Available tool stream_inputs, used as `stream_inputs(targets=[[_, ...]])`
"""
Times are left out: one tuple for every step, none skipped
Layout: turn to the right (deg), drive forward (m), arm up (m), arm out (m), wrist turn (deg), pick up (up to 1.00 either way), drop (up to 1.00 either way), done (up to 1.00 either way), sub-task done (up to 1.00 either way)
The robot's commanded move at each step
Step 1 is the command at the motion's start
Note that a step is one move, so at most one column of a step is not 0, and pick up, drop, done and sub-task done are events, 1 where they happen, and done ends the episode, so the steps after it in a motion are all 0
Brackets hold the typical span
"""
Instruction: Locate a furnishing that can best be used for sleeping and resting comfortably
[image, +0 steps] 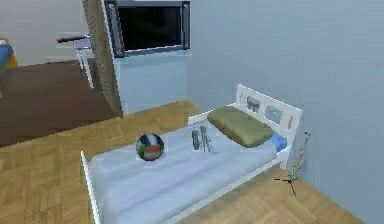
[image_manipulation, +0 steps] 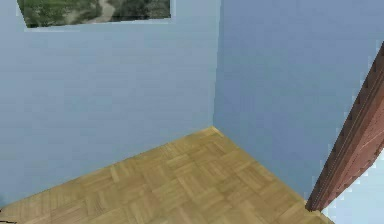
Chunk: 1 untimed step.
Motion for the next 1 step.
stream_inputs(targets=[[0.0,0.00,0.00,0.00,0.0,0.00,0.00,1.00,0.00]])
